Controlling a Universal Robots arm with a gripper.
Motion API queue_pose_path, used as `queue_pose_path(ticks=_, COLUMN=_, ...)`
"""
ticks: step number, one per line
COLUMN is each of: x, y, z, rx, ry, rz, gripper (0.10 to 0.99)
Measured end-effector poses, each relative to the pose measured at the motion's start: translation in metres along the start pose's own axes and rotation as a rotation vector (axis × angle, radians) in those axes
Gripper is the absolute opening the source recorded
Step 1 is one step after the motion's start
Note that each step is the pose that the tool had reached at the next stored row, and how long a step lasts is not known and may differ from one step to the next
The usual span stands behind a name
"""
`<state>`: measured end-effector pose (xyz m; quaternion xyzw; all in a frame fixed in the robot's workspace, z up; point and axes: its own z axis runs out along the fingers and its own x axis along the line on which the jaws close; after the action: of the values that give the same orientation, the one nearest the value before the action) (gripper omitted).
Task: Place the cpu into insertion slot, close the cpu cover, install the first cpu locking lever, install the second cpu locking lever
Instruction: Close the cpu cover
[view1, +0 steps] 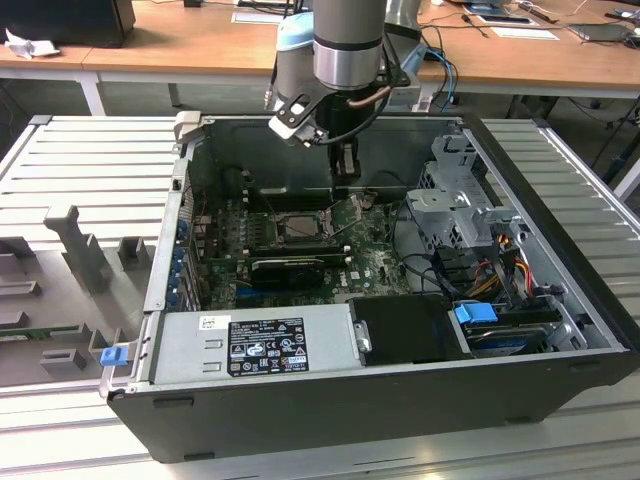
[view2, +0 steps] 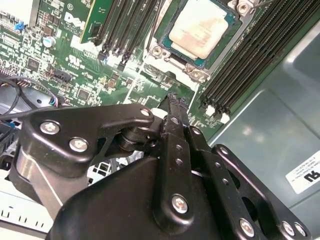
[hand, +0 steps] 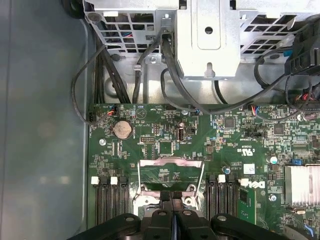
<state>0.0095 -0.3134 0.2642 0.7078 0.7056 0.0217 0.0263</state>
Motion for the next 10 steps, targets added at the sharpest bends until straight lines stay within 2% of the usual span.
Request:
queue_pose_path(ticks=4, x=0.0004, y=0.0046, z=0.0003, rx=0.000, ry=0.0000, rz=0.000, gripper=0.106)
queue_pose_path(ticks=10, x=0.0006, y=0.0189, z=0.0012, rx=0.000, ry=-0.0002, rz=0.000, gripper=0.106)
